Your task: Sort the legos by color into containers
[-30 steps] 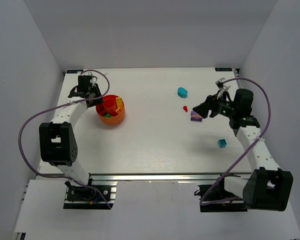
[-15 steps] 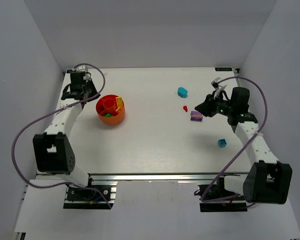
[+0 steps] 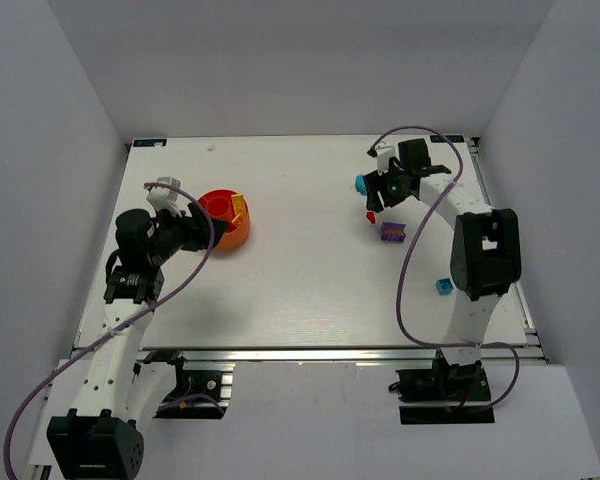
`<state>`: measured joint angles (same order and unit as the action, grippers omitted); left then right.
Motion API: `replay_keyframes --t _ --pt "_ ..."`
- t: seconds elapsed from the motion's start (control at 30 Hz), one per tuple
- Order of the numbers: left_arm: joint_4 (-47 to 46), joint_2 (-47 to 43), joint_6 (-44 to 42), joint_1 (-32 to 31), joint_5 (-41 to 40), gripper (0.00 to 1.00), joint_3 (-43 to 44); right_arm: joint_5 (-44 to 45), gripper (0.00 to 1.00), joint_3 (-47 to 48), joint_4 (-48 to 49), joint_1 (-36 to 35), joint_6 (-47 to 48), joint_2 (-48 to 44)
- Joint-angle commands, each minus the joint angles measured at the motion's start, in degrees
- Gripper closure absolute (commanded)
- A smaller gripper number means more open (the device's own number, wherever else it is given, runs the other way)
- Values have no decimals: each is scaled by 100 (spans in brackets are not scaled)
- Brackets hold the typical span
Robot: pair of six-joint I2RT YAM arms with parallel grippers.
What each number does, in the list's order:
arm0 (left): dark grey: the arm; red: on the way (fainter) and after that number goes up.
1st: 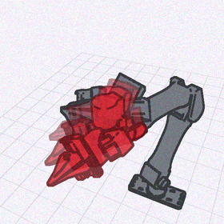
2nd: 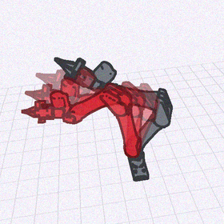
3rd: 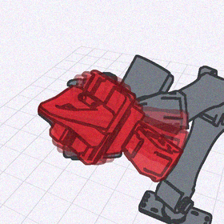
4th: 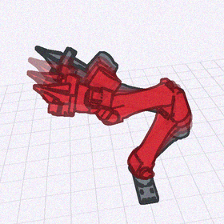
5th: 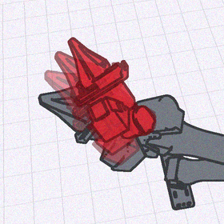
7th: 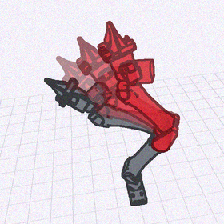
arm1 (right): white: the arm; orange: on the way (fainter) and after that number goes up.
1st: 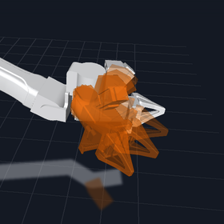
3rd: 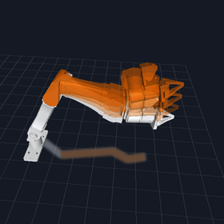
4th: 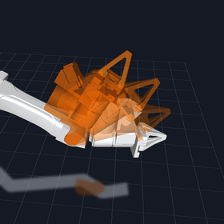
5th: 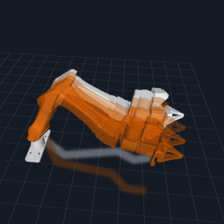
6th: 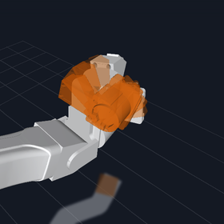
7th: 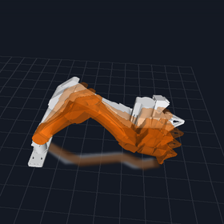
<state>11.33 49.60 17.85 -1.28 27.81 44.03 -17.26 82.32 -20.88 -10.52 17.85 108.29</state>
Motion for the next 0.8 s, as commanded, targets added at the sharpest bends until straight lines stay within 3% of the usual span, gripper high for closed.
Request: replay_keyframes --t 0.0,0.2,0.57,0.77 --pt "-25 -486 -422 -48 57 21 -447 767 35 643 -495 -160 184 489" --pt "18 -1066 -431 5 -127 20 -544 917 45 820 -504 -292 210 912" --pt "36 -1146 -405 -48 -171 20 -580 917 54 741 -566 -380 237 1186" --pt "-297 -857 -63 -48 399 18 -703 812 65 592 -452 -371 281 1194"
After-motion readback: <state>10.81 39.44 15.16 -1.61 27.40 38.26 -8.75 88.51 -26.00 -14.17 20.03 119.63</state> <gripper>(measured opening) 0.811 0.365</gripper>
